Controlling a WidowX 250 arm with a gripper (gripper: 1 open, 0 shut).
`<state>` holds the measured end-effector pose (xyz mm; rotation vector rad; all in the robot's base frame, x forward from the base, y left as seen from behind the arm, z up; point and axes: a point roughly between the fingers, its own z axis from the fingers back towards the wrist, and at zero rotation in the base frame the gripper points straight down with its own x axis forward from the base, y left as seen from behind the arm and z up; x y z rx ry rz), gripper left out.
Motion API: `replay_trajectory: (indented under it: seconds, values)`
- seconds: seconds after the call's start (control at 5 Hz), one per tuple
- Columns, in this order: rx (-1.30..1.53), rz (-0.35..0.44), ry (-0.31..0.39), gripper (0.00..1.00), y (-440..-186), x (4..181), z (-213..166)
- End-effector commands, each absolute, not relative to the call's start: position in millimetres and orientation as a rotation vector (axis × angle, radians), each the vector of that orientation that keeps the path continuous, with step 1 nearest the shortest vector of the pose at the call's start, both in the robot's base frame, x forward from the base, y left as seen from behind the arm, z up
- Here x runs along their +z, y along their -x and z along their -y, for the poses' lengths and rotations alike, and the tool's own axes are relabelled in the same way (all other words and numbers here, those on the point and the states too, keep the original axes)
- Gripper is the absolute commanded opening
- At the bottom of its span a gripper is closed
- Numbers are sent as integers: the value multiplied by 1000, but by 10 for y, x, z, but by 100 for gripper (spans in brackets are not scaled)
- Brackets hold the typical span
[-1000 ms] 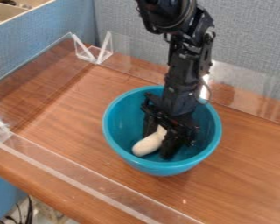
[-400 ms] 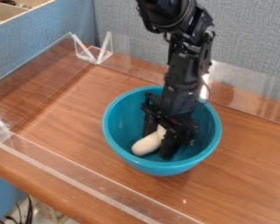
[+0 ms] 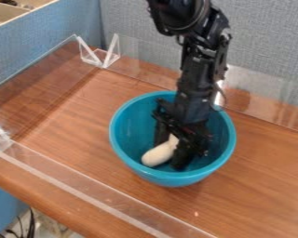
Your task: Remove the mushroom from inside the blue bowl and put it on the table
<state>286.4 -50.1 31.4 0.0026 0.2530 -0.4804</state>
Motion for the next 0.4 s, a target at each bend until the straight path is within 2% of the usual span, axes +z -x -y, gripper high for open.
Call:
replay_trajectory:
  seconds: [0.0,0.2]
  values:
    - [-515,-161,-4,0,-2973,601,601]
    - [-528,-152,-3,0,-2971,659,633]
